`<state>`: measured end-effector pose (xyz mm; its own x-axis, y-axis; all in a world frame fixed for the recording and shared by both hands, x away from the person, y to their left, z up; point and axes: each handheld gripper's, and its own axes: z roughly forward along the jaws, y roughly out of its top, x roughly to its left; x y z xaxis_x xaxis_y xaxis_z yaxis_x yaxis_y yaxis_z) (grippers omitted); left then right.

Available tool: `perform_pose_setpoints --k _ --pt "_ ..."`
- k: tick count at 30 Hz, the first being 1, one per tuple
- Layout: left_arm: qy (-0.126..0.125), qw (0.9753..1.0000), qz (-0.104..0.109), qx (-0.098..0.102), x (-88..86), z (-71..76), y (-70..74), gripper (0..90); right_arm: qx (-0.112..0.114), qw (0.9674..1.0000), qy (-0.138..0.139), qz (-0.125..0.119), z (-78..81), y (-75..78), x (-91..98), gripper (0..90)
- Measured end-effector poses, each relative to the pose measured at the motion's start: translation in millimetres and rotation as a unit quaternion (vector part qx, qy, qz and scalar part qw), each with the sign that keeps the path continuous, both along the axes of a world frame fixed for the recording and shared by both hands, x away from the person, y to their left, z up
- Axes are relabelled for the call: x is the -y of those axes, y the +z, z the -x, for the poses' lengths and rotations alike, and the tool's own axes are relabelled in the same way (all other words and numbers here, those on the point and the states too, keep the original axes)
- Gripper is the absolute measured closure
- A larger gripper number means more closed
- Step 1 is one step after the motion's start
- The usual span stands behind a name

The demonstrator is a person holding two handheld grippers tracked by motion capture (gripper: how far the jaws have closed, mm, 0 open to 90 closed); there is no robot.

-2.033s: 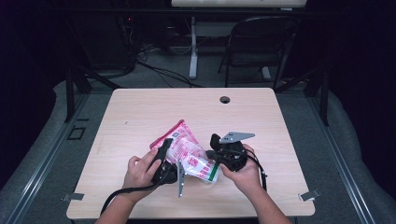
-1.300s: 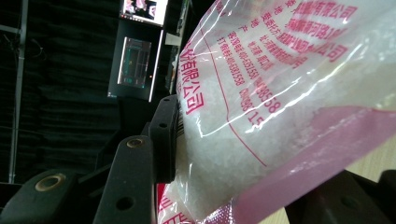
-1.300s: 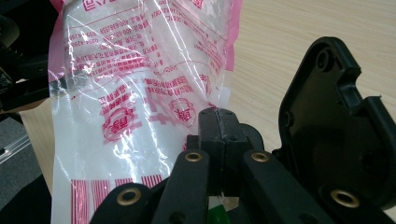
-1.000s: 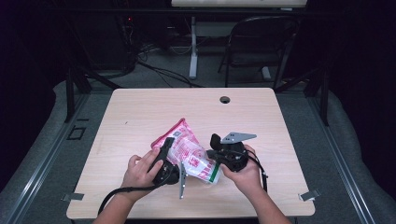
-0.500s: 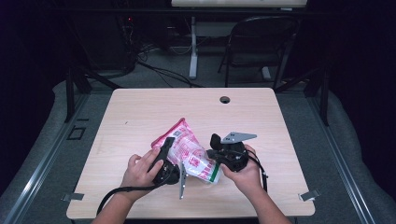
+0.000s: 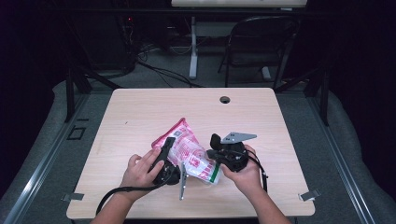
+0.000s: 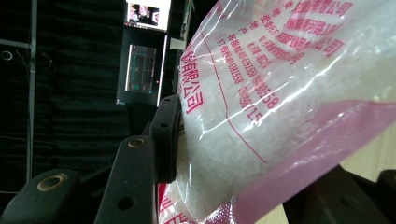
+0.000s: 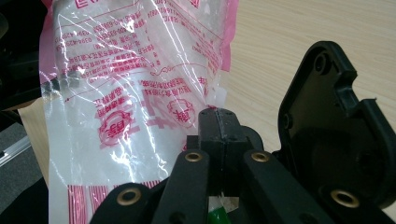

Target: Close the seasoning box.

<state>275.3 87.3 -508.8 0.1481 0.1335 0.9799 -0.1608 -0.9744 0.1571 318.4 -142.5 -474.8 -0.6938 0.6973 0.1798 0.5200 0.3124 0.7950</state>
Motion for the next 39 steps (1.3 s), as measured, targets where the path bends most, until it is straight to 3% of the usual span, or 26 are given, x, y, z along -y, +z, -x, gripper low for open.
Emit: perform_pose_setpoints --k 39 --pt "-0.01 0.9992 -0.031 0.025 4.0 1.7 4.9 60.9 0.003 1.0 -0.005 -0.004 0.2 -0.3 2.3 90.0"
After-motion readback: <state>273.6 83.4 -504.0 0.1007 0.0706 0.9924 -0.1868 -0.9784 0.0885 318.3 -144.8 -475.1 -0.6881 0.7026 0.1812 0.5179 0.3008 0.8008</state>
